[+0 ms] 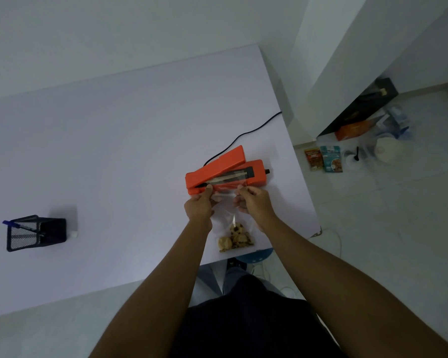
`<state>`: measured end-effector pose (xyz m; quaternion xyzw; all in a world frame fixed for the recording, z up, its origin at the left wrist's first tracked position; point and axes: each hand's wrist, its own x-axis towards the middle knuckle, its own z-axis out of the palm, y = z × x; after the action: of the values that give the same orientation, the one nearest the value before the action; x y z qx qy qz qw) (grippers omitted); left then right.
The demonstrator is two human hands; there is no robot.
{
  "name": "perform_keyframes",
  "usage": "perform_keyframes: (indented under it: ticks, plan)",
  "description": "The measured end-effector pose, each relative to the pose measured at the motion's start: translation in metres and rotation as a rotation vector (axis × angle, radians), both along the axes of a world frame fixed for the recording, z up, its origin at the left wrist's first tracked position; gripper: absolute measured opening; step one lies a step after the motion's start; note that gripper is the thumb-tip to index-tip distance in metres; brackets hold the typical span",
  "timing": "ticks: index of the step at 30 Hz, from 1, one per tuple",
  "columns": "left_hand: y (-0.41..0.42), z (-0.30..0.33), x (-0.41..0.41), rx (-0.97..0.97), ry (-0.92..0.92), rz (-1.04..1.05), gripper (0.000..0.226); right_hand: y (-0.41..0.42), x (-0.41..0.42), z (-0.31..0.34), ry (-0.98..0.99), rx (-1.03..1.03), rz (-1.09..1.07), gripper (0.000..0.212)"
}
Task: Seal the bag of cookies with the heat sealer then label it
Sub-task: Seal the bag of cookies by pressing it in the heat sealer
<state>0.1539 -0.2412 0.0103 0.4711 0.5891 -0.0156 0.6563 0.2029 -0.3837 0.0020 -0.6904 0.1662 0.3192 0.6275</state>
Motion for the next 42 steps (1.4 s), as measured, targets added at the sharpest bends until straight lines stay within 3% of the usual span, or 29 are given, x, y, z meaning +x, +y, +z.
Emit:
perform_keyframes:
  ticks: [42]
  plan:
    - [0.0011,0.0045,0.0005,-0.015,0.008,0.011,0.02,-0.001,0.0026,0.0013,-0.032,-0.052,0.043,0.023]
